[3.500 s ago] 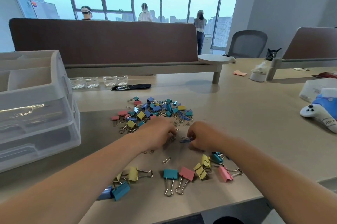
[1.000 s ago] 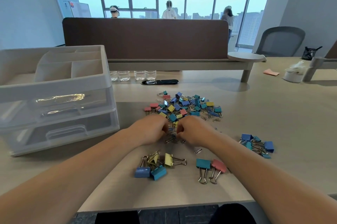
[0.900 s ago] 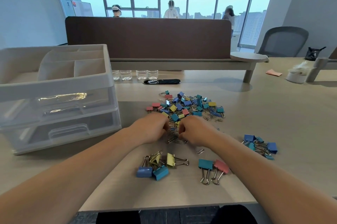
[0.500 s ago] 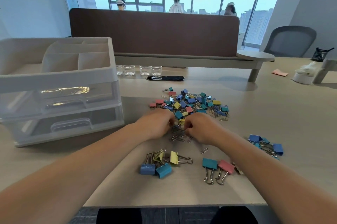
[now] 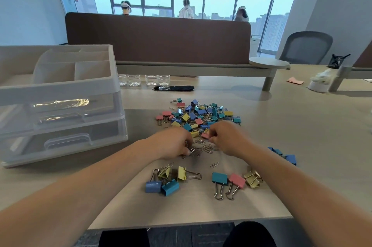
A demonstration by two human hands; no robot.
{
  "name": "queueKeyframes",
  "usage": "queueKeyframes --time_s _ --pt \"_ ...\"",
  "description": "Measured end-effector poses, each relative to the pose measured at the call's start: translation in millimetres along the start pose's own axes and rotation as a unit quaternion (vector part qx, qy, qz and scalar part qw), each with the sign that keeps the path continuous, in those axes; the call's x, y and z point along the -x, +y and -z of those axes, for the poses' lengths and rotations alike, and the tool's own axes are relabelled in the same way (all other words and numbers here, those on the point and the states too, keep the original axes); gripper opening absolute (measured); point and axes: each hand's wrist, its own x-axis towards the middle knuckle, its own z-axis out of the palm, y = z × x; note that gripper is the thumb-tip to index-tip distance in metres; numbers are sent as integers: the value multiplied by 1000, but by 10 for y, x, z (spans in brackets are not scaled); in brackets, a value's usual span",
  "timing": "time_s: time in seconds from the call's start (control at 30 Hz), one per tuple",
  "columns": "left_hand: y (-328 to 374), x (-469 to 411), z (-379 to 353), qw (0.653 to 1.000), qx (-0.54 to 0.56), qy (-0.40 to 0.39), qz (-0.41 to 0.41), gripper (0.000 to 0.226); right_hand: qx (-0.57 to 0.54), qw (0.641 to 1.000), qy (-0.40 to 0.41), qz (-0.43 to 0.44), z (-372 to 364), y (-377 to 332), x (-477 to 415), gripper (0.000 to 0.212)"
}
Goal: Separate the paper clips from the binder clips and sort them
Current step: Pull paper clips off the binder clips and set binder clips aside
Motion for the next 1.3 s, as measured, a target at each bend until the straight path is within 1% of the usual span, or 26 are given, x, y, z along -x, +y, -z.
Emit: queueKeyframes --time_s 0.13,0.3,0.53,0.6,0.73,0.87,0.93,1.0,1.1,1.23,1.3 --pt "93 -34 -6 1000 9 -10 -4 33 15 999 9 -32 102 148 33 11" --pt "179 -111 -30 1000 8 -3 -10 28 43 998 4 -47 182 314 84 13" --pt "252 -196 -5 999 20 34 -26 18 49 997 -12 -55 201 436 110 16" --pt "256 -194 9 999 24 28 -20 26 55 997 -11 -57 204 454 108 15" --pt "318 -189 8 1000 -3 -9 2 48 58 996 -18 -59 195 455 123 16" --pt "386 -167 -5 1000 -22 -22 3 62 23 999 -21 -41 197 398 154 7" --pt "407 -163 -22 999 -28 -25 5 66 -10 999 -36 -27 176 345 169 17" --pt "417 -169 -36 999 -31 -25 8 63 -27 998 -54 -12 168 295 182 27" --pt "402 -178 -40 1000 -25 -14 -8 47 -24 996 -81 7 177 256 195 38" --pt "363 -185 -40 1000 -9 5 -22 22 -13 996 -89 9 141 219 191 42" --pt "326 -184 -34 999 -9 26 -21 15 2 997 -81 15 117 184 183 43"
